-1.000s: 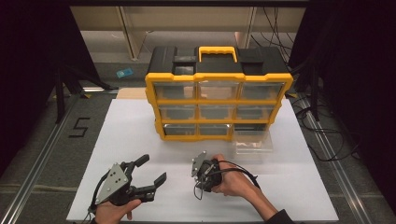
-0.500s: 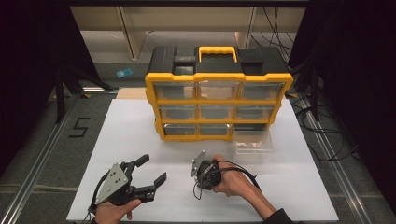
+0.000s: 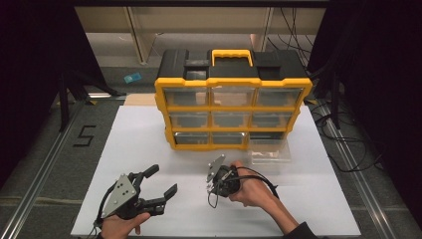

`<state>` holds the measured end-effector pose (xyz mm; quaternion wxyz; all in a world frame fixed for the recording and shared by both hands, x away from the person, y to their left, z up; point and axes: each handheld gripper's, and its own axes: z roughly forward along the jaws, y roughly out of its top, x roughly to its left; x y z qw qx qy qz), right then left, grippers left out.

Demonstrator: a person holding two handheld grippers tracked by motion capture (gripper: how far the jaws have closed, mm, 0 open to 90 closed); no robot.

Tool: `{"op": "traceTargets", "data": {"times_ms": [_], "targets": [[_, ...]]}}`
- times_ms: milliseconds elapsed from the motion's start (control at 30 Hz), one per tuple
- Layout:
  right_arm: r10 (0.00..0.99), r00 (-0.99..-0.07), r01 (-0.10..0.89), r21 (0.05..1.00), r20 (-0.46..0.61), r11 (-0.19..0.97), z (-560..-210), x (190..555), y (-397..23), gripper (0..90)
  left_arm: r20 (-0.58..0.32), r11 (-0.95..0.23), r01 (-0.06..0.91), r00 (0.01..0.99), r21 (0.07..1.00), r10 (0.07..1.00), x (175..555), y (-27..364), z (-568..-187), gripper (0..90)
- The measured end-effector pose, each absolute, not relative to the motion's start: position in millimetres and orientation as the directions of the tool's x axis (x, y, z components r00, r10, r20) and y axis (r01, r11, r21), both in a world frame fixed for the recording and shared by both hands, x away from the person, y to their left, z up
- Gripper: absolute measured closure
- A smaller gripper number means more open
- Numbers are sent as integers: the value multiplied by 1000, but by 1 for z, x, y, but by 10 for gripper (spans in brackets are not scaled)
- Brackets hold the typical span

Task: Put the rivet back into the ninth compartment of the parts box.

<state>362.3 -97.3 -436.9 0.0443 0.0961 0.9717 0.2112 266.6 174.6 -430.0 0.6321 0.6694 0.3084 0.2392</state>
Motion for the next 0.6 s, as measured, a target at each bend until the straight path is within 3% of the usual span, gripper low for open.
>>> {"op": "traceTargets", "data": {"times_ms": [333, 600], "targets": [[248, -963, 162, 510, -105, 845, -403, 369, -120, 836, -67, -12, 108, 695, 994, 715, 267, 175, -430, 187], [337, -930, 190, 594, -146, 782, -367, 373, -150, 836, -71, -10, 111, 696, 994, 715, 266, 174, -430, 187]]}}
